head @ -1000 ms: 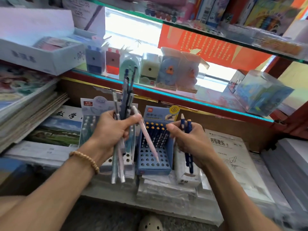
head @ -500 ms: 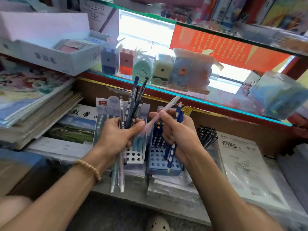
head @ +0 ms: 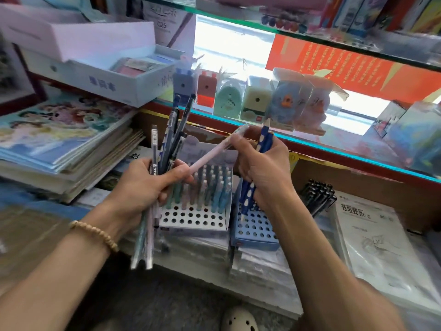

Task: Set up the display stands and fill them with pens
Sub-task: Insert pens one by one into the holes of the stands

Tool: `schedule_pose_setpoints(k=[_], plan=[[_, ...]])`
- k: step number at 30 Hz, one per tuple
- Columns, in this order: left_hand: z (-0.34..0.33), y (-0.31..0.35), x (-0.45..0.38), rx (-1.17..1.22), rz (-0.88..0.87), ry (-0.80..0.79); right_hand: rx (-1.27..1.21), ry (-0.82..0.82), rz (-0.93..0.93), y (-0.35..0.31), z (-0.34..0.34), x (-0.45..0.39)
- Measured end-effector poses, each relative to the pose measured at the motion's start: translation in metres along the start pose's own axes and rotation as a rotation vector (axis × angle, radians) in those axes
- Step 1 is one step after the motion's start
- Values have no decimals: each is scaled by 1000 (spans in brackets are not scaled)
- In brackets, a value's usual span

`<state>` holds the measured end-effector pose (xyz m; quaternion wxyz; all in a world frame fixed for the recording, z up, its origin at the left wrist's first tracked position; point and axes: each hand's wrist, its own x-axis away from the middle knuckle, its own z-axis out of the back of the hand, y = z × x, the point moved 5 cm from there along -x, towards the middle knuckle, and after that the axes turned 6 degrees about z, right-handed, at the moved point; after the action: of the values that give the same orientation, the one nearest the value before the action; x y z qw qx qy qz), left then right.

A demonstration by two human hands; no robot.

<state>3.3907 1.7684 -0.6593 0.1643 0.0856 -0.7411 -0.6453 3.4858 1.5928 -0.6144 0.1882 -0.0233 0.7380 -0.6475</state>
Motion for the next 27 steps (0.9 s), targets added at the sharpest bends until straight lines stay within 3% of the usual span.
schedule_pose_setpoints(k=[4,8,14,27], plan=[[20,-5,-1,-95,31,133,177,-27,109,-3,-6,-3],[43,-6,-4,4,31,313,423,-3,133,17,-2,-12],[36,10,4,59,-32,209,651,-87,197,45,-18,-10],[35,18,9,50,-40,106,843,-287,203,68,-48,-12]])
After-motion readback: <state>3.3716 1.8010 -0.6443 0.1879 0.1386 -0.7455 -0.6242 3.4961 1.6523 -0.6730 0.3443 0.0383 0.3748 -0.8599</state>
